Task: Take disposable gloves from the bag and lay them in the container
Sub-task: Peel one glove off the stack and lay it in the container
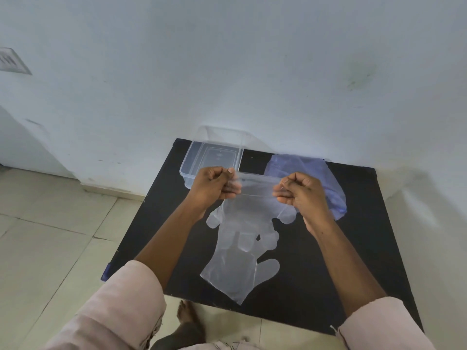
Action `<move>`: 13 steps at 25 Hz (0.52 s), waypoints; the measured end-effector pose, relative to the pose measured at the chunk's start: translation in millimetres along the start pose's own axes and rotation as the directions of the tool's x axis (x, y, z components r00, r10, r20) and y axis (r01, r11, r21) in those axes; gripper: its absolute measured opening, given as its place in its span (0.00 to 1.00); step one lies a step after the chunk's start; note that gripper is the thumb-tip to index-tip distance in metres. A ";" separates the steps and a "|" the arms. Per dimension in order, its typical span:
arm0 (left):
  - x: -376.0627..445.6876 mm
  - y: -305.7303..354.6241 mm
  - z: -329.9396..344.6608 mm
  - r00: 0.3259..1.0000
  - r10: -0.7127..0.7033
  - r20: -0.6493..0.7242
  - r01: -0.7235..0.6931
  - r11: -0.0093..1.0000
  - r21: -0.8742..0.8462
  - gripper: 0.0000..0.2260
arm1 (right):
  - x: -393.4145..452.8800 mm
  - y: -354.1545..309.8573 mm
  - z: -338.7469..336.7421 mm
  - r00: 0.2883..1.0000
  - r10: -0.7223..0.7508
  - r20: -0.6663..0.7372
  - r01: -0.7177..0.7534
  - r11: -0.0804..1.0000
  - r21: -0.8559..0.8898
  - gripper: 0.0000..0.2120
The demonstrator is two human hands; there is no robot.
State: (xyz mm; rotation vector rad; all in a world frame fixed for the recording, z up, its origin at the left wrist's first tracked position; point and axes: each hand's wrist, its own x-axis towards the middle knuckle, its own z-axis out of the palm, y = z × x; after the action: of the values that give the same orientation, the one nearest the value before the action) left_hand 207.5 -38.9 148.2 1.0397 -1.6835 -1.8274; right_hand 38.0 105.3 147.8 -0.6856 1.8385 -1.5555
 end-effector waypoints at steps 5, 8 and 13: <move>47.2 -4.3 -52.5 0.999 -0.034 0.014 0.034 0.999 -0.002 0.13 | 37.6 -3.4 53.5 0.998 0.055 -0.003 -0.055 0.998 0.010 0.10; 83.5 -6.3 -87.2 0.998 -0.056 0.018 0.057 0.998 -0.008 0.13 | 67.7 -6.6 92.5 0.995 0.095 -0.018 -0.095 0.995 0.020 0.11; 155.2 -2.4 -132.5 0.993 -0.093 0.070 0.092 0.996 0.020 0.13 | 126.4 -11.1 145.9 0.980 0.177 -0.095 -0.173 0.984 0.046 0.10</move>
State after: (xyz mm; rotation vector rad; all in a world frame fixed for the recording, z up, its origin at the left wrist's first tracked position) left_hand 213.8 -240.0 114.1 1.0889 -1.7200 -1.9327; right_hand 61.9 -85.4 126.5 -0.4235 1.8822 -1.5273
